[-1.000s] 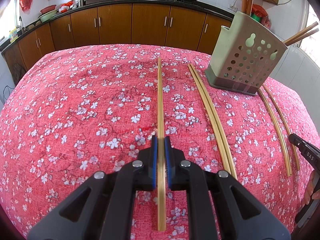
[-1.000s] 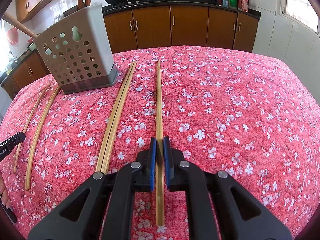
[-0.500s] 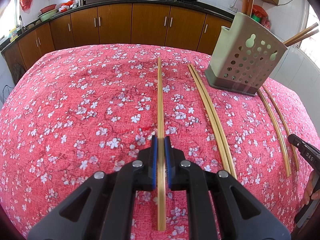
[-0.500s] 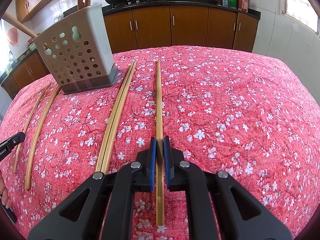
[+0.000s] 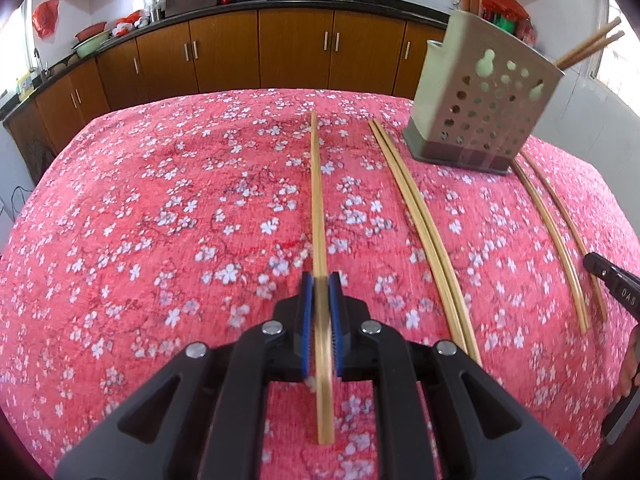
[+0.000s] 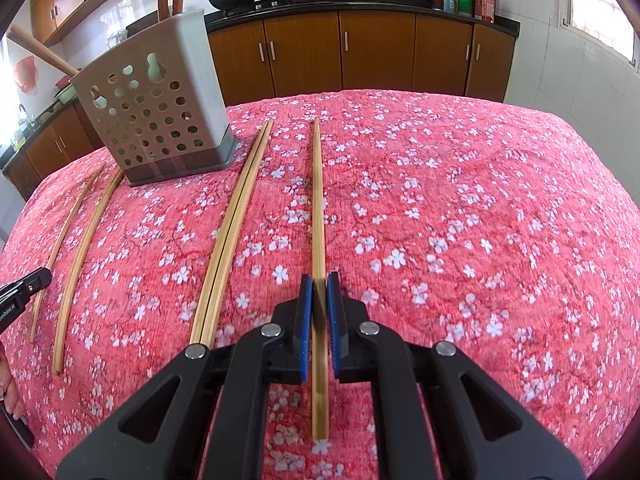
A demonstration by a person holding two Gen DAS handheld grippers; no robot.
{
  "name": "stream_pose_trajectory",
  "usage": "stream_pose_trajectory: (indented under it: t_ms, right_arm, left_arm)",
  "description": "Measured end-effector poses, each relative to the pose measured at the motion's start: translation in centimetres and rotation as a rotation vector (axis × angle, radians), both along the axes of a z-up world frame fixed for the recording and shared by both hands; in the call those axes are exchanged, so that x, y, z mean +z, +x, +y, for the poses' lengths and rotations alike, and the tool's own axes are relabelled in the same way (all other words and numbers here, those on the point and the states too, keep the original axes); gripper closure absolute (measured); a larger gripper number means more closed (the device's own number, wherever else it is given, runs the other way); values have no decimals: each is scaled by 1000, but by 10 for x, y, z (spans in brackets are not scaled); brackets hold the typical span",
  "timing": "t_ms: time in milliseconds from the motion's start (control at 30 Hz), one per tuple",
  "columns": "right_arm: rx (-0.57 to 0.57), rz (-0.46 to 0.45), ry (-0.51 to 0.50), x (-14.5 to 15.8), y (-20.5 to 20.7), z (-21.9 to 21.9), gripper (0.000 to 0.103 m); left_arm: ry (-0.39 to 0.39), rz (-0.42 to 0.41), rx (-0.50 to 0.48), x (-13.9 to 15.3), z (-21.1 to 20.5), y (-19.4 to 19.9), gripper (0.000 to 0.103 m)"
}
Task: Organize utensils
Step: 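Lift the left tool's chopstick into the holder while the right tool does likewise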
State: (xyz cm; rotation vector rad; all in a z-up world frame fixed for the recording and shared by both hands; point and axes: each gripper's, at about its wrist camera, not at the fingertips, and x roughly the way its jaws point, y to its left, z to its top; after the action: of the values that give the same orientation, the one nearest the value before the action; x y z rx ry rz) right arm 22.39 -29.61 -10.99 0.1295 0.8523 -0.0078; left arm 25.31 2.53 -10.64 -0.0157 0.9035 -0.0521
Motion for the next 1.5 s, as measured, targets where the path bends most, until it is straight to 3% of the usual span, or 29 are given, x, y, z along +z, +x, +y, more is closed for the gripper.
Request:
stream_pose_trajectory:
  t_ms: [233,300,600,767,933,1233,1333,1500]
  right_arm:
    - [8,-4,6,3,-4,-2,95]
    - [3,-42,10,14,-9,-4,95]
    - [-17,-339,-9,105,-35,-10,95]
    - [-36,-420,-3,131,-36,-17,95]
    - [-42,-478,11,149,-42,-21,95]
    - [88,-612,176,214,-59,-10,95]
    - [118,-673,208,233,-61,0,95]
    - [119,-769,160,252,-41,21,95]
  left_arm:
    - [-4,2,-9,0,1,0,94]
    - [-2,7,-15,5,3,-1,94]
    - [-11,-213,-33,95,5,-20,94]
    - [-49,-307,-48,143,4,-21,94]
    - [-81,-344,-79,169,4,-20,95]
    - [-176,-425,-147,218,-7,-38,95]
    - [-208,-491,-164,240,-19,-41,95]
    - [-240,-628,-125,275,-41,-28,95]
